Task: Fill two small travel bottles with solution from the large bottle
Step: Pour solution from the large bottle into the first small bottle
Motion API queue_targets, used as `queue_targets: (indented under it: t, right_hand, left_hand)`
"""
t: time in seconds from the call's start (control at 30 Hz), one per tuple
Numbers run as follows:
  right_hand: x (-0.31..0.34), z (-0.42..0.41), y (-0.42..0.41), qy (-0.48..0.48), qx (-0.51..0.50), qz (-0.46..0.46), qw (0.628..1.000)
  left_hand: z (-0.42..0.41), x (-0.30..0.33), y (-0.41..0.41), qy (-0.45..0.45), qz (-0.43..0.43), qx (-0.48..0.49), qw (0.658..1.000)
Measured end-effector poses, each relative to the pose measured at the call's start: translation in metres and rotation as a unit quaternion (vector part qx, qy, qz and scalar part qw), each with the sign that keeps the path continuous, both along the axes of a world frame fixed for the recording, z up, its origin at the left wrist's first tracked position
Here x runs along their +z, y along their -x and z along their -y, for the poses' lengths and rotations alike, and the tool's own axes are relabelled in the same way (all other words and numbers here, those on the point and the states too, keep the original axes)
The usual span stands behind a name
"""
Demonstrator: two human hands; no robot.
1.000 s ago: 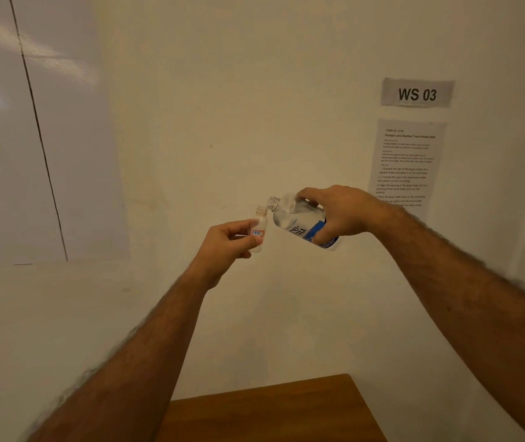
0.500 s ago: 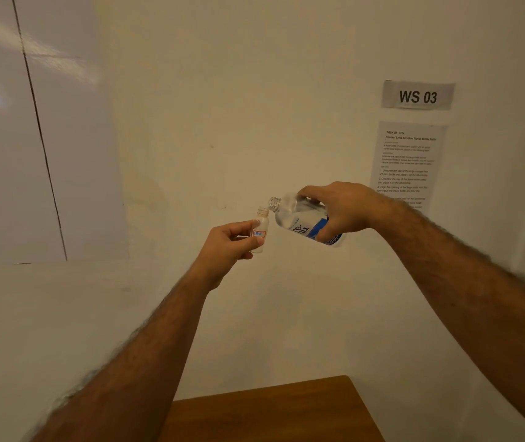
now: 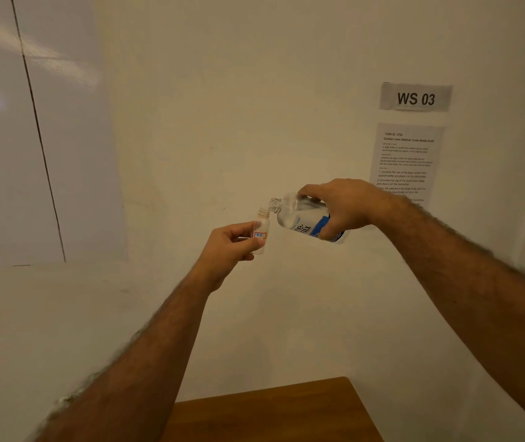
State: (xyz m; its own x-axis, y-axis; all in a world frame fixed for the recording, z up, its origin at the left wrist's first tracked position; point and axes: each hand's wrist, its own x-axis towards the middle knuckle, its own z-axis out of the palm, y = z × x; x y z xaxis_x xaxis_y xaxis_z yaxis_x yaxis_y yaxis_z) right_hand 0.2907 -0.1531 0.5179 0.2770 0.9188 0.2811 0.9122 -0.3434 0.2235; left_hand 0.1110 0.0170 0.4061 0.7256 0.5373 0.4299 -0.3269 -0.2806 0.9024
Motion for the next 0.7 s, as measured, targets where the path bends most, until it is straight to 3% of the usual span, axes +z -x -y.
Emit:
queue_targets:
  t: [0.7]
  right_hand:
    - [0.0081, -0.0001, -0.0019, 0.013, -0.012, 0.028, 0.999]
  left_hand:
    - [0.0016, 0.0007, -0.0026, 0.011, 0.006, -0.015, 1.000]
